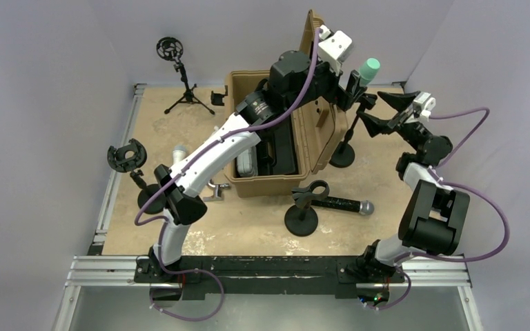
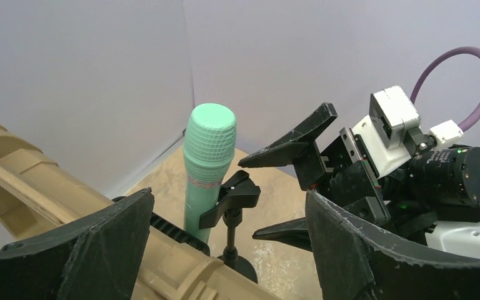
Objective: Remove the microphone from the stand
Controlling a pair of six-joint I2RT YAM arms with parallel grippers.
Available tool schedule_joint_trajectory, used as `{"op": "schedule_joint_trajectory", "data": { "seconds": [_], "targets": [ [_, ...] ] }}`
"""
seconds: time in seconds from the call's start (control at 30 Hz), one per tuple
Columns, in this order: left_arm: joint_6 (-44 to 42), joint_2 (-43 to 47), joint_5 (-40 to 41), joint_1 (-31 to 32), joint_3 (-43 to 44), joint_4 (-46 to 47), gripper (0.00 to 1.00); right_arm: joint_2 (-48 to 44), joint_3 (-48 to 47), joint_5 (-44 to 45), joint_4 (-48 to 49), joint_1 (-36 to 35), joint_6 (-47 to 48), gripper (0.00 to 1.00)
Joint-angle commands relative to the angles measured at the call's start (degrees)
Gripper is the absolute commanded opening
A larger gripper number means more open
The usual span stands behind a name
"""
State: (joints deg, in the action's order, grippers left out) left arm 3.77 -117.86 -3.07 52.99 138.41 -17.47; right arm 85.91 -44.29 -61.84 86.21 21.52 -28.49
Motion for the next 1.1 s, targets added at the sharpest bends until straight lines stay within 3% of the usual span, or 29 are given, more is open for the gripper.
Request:
{"op": "schedule_joint_trajectory", "data": {
  "seconds": [0.0, 0.33, 0.43, 0.63, 1.07],
  "targets": [
    [-0.7, 5.4, -0.4, 0.2, 0.7, 0.9, 0.89, 0.9, -4.2, -2.2, 1.5, -0.7, 1.9, 0.81],
    [-3.5, -1.1, 0.3, 0.2, 5.6, 6.3, 0.97, 2.5, -5.6, 0.4, -2.8, -2.2, 5.3, 0.77],
    [-6.2, -4.3, 1.7, 0.2, 7.5, 9.4, 0.96, 2.4, -5.5, 2.5, -4.1, -2.7, 6.3, 0.75],
    [-8.6, -7.7, 2.9, 0.2, 7.7, 14.5, 0.84, 1.3, -4.6, 8.0, -8.4, -4.7, 12.0, 0.7],
    [-6.5, -8.3, 5.4, 0.2, 6.9, 14.7, 0.89, 0.1, -6.1, 11.2, -15.1, -6.1, 16.2, 0.56]
  ]
}}
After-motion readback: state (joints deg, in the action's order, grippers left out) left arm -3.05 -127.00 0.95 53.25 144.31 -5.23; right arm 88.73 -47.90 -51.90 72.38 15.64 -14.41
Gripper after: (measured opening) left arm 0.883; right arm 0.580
